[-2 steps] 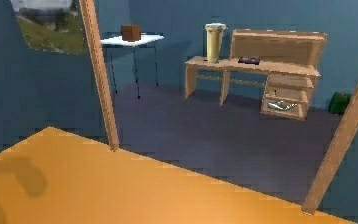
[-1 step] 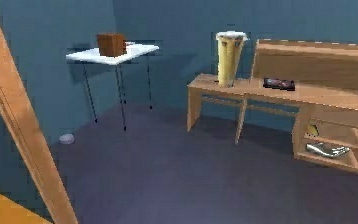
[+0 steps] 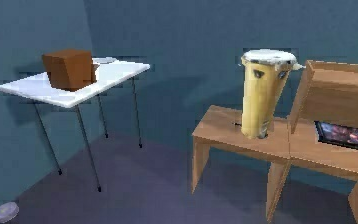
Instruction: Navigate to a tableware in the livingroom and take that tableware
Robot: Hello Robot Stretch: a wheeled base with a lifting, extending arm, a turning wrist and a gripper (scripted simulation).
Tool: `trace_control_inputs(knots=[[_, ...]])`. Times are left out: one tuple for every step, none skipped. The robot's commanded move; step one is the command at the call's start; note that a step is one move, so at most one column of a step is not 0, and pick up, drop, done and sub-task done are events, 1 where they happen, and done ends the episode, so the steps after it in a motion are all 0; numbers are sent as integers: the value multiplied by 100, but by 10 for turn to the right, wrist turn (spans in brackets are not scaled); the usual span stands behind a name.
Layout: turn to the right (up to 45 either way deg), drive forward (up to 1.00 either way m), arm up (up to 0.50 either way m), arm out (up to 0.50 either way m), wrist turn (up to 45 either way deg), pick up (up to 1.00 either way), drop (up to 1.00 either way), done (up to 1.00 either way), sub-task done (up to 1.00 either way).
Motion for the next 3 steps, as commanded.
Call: trace_control_inputs(knots=[[-180, 0, 0, 0, 0, 0, 0, 0, 0], [0, 75, 0, 0, 0, 0, 0, 0, 0], [-450, 0, 0, 0, 0, 0, 0, 0, 0]])
